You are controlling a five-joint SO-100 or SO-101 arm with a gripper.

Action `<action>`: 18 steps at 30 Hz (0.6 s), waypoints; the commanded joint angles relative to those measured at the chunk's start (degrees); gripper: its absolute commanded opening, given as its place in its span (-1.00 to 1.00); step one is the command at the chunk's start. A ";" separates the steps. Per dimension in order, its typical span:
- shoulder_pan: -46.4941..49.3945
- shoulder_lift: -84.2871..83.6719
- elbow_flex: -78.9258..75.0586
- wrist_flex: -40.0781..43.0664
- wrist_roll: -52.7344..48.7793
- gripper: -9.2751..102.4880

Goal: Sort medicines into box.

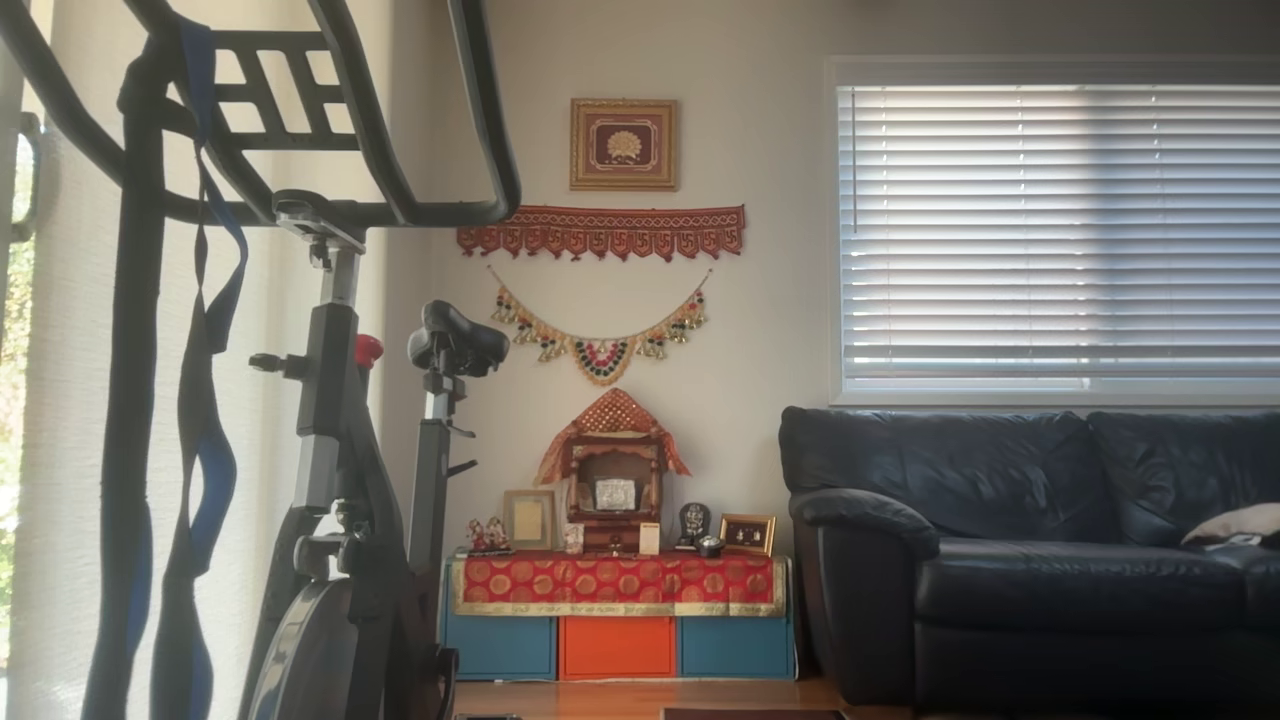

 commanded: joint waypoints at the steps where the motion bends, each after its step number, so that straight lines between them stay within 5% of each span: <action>1: -1.05 -0.26 -7.65 -0.70 0.35 -0.81; 18: 0.26 -13.54 -35.33 13.97 2.37 -0.81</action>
